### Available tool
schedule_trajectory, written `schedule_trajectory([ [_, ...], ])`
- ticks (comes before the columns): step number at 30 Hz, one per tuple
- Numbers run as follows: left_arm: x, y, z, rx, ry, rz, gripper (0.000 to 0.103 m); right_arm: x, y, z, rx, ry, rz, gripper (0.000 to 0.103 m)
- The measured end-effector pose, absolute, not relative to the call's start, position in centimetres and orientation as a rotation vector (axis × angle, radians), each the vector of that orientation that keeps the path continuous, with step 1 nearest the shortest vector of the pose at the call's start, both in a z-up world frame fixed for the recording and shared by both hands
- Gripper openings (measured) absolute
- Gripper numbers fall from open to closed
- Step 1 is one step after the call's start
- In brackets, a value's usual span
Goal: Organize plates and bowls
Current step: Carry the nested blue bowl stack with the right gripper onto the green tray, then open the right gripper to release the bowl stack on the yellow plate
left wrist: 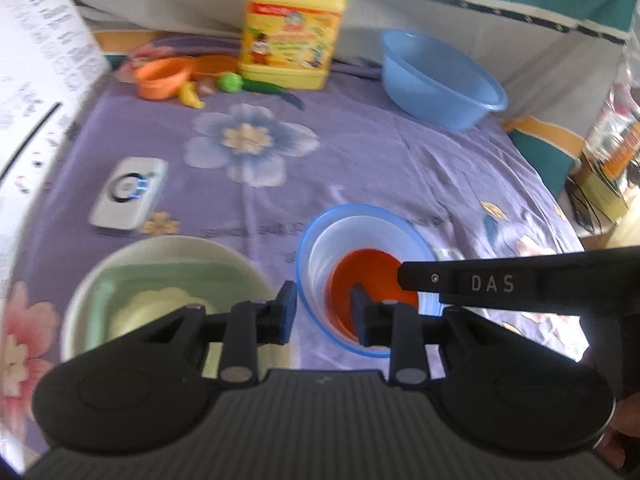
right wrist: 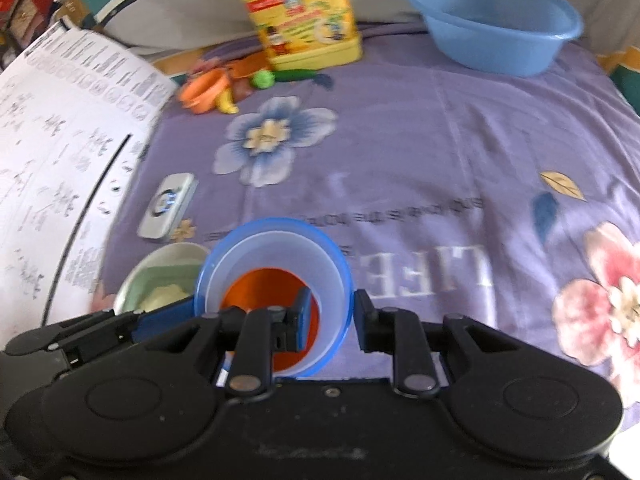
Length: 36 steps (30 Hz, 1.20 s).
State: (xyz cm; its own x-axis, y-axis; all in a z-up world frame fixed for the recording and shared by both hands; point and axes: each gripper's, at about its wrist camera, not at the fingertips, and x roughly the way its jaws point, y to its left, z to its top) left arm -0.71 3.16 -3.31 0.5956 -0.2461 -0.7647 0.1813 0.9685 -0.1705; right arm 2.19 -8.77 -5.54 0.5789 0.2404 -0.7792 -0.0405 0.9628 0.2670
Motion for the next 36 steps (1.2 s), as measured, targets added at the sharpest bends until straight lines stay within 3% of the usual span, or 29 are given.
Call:
schedule_trajectory([
  [15, -2.8, 14.3, -2.3, -0.203, 0.906, -0.038, 0.028, 3.5, 2.5, -5.0, 0.137, 1.028, 0.382, 0.023],
  [36, -1.5, 15.1, -5.9, -0.209, 0.978, -0.036, 0.031, 4.5, 3.6, -7.3, 0.124, 1.089, 0.365, 0.023],
])
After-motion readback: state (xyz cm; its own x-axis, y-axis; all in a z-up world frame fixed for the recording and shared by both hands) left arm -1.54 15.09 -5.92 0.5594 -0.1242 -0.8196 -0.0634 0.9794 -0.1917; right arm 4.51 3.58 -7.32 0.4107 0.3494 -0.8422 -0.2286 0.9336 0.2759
